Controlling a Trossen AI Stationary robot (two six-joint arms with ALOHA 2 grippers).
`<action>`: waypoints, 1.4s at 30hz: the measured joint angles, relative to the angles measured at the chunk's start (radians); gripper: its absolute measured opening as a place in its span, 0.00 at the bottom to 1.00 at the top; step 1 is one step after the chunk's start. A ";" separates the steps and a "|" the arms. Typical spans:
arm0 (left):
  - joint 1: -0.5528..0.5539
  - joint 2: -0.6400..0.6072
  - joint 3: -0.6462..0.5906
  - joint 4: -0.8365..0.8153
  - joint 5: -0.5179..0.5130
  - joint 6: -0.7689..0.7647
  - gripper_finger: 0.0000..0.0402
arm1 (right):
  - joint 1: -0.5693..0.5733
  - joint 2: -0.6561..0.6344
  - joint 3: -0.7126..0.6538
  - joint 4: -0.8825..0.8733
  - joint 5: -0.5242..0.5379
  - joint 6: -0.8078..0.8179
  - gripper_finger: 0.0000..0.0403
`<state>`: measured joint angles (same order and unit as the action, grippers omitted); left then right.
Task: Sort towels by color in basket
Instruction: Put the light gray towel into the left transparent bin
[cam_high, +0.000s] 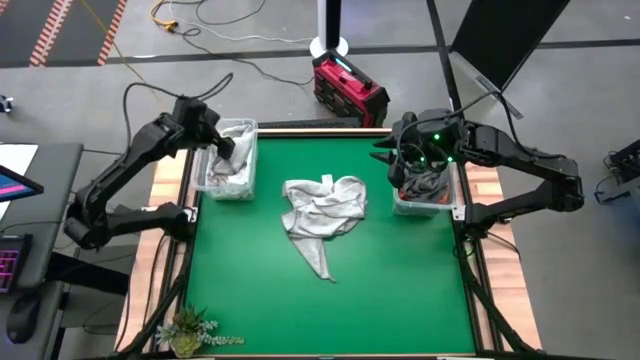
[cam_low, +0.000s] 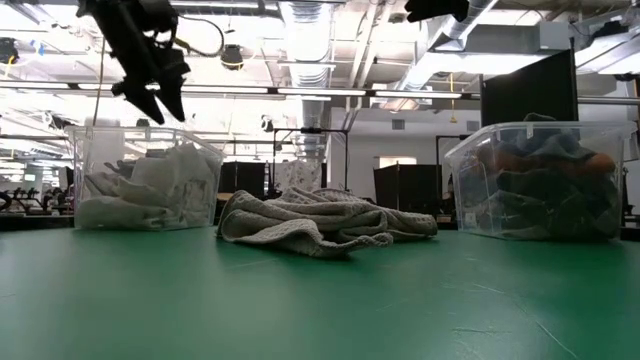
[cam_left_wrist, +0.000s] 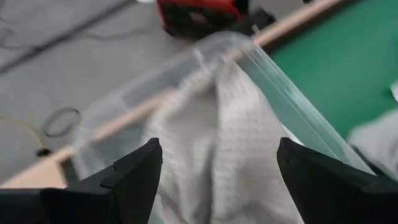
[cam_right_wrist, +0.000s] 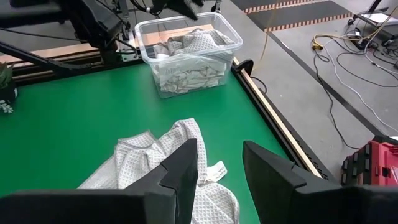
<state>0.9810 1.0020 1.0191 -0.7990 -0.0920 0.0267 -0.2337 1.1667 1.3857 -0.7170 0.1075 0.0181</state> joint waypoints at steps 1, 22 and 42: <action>0.000 -0.014 0.000 0.012 -0.019 -0.001 0.76 | 0.000 0.000 0.000 0.000 0.000 0.000 0.39; -0.245 -0.059 0.001 0.296 0.315 -0.235 0.76 | -0.038 0.029 0.001 0.024 -0.002 -0.001 0.39; -0.832 0.586 0.001 0.543 0.076 -0.177 0.76 | 0.021 0.043 0.001 0.126 -0.004 0.026 0.39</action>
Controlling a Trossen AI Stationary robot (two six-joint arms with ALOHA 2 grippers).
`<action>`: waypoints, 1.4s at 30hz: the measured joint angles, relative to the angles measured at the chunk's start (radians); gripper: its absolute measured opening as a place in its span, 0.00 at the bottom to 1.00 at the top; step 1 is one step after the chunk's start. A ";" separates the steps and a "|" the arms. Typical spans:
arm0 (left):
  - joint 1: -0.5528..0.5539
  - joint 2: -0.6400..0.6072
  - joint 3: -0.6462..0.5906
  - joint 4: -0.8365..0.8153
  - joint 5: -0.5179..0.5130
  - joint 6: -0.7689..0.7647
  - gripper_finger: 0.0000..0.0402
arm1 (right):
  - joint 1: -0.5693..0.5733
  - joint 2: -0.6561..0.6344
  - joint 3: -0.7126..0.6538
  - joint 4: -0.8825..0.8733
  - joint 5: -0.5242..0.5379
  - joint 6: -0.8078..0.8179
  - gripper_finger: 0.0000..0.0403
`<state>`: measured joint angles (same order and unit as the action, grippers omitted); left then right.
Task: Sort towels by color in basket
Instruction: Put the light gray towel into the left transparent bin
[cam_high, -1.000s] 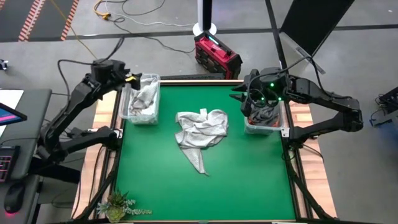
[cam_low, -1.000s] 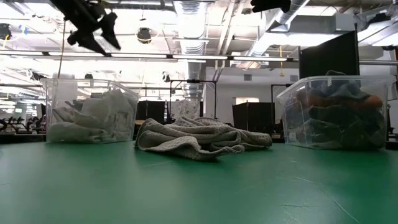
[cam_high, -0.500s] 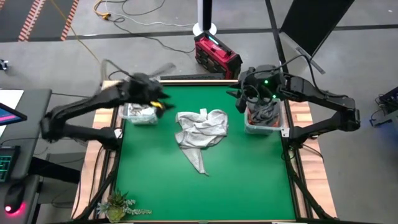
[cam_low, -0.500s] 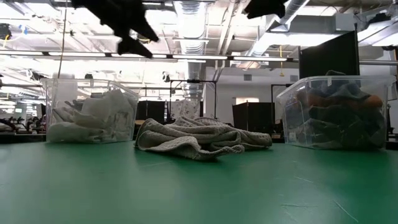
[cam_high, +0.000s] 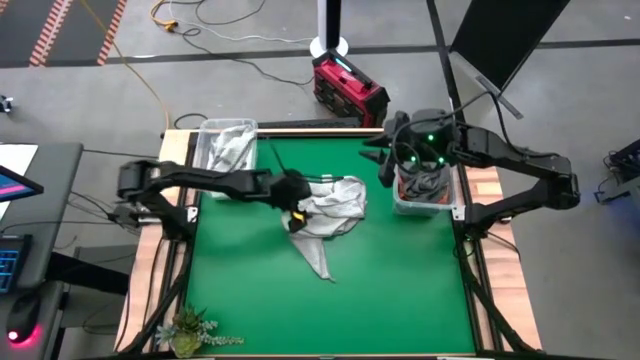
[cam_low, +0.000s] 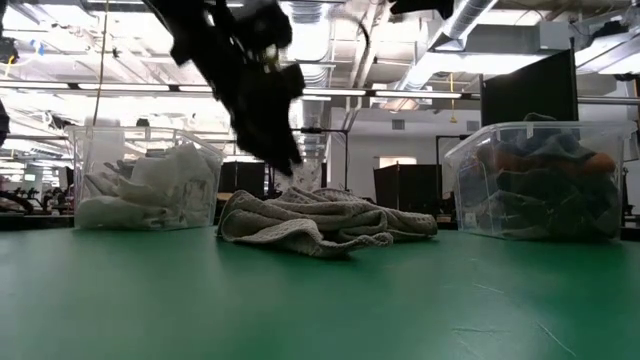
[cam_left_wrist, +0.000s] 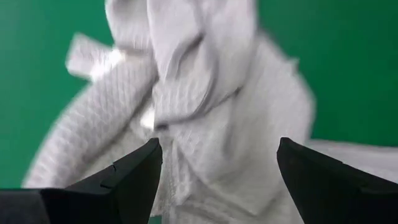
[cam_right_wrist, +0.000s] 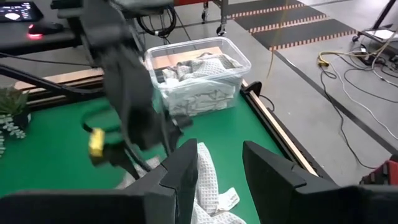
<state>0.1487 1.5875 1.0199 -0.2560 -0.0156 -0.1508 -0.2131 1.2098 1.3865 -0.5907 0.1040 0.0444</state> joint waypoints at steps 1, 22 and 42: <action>0.000 0.029 0.000 0.004 -0.001 -0.001 0.76 | 0.005 0.000 0.000 0.000 0.000 0.000 0.39; -0.047 0.101 -0.001 0.017 -0.086 -0.060 0.04 | 0.035 0.000 0.000 -0.002 0.004 -0.010 0.39; 0.026 -0.662 -0.001 0.272 -0.399 0.093 0.03 | 0.026 0.000 0.000 0.003 0.004 -0.042 0.39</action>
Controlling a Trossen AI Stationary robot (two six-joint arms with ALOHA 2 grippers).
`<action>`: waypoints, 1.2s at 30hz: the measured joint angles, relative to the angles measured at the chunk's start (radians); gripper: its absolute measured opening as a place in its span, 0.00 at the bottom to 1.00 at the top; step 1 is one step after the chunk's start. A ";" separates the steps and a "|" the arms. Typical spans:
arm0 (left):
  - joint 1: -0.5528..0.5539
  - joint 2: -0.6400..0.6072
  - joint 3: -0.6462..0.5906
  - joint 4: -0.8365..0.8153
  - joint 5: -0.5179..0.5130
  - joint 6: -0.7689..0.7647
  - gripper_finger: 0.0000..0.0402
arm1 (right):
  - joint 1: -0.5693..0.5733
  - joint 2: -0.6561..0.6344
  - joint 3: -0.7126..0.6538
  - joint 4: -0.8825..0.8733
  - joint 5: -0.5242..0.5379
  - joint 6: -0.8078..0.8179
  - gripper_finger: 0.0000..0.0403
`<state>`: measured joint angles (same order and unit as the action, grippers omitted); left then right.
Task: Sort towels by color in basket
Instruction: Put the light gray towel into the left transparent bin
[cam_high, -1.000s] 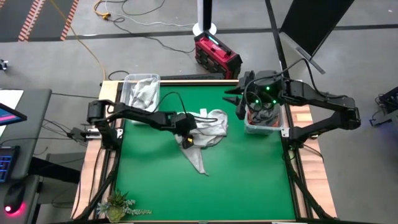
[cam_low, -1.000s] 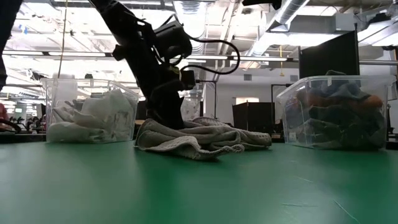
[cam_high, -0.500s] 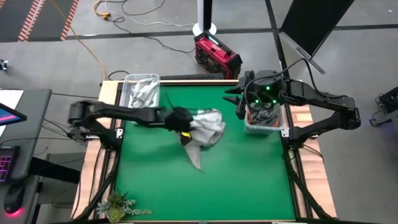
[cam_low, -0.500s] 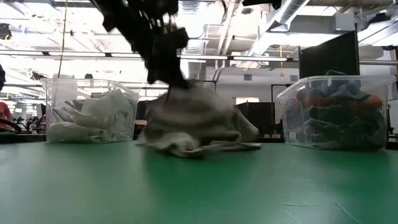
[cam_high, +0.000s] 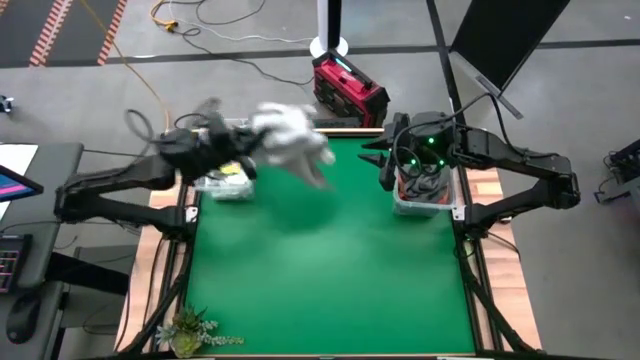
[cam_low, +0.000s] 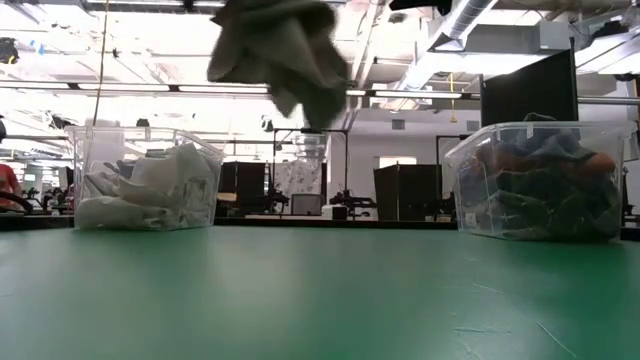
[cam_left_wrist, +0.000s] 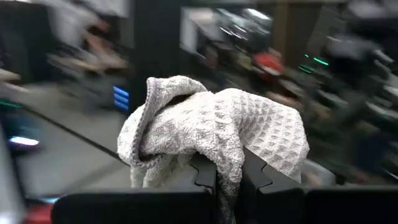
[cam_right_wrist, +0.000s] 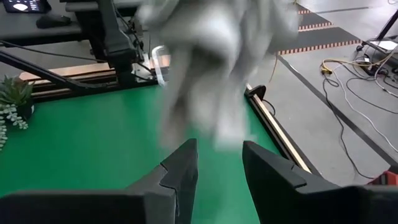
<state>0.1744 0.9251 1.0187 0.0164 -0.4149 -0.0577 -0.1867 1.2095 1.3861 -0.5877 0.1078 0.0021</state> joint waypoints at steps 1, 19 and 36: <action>0.000 -0.030 0.000 -0.002 -0.056 0.028 0.03 | 0.000 0.000 0.000 0.000 0.000 0.000 0.39; 0.040 -0.119 0.001 -0.665 -0.741 -0.389 0.04 | 0.010 0.002 -0.001 0.002 0.000 0.024 0.39; 0.471 0.075 -0.108 -0.682 -0.134 -0.605 0.03 | 0.035 0.002 -0.001 0.059 -0.001 0.043 0.39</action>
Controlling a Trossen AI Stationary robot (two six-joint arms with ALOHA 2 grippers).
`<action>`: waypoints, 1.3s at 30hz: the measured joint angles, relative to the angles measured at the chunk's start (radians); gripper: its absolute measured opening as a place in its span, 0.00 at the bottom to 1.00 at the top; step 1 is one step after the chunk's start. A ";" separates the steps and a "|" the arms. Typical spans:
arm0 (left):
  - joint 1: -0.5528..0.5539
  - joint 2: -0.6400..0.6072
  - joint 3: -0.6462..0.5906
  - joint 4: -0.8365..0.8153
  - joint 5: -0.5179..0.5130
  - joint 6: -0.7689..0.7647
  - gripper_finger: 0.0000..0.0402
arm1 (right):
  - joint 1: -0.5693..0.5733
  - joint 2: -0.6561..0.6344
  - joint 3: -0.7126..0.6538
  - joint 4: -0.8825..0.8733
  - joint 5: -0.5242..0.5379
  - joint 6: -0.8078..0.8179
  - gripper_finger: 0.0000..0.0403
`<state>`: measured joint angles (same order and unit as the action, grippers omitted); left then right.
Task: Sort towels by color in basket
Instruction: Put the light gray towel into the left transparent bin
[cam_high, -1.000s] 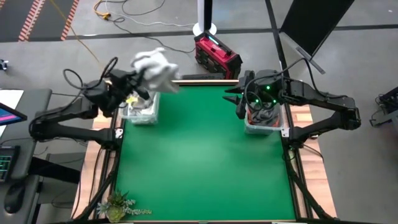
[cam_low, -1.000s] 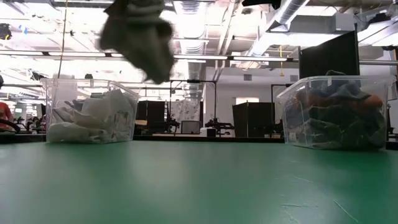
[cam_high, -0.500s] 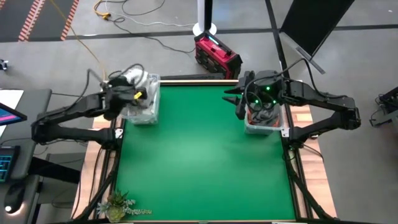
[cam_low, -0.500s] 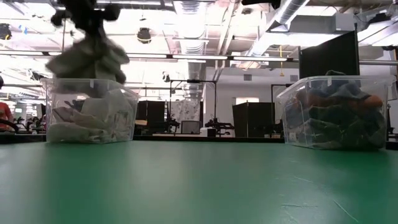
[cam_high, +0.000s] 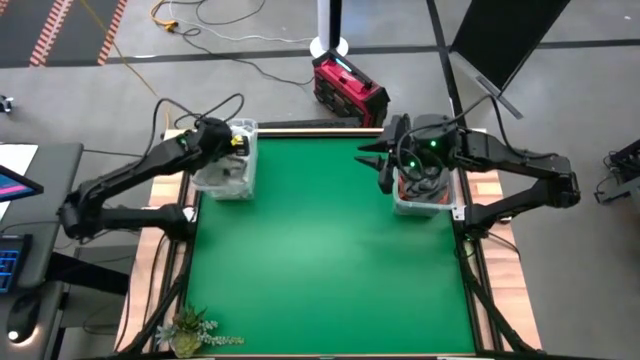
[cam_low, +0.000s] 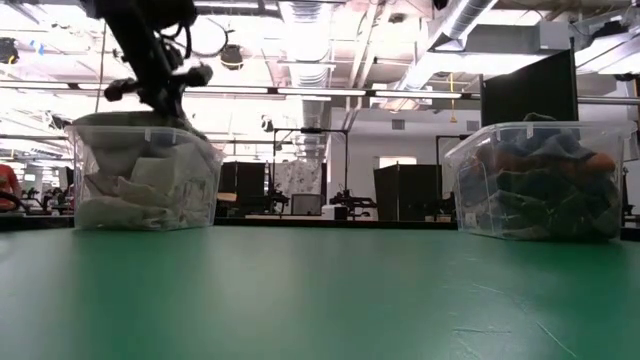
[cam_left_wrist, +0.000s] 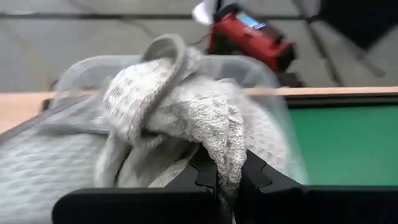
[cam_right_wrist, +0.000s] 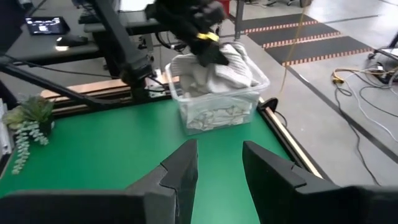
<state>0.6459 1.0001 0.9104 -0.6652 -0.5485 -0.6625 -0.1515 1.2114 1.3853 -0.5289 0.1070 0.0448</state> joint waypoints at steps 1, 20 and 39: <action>0.025 0.015 0.000 -0.008 0.002 -0.001 0.03 | 0.006 0.000 0.000 0.000 0.000 0.000 0.39; 0.244 0.400 0.000 0.151 0.389 -0.084 0.04 | 0.031 0.000 0.000 -0.002 0.000 0.036 0.39; 0.197 0.191 -0.003 0.236 0.391 -0.751 0.05 | 0.050 0.000 0.000 0.000 0.026 0.037 0.39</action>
<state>0.8426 1.1915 0.9078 -0.4292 -0.1574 -1.4136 -0.1011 1.2118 1.3853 -0.5293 0.1330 0.0819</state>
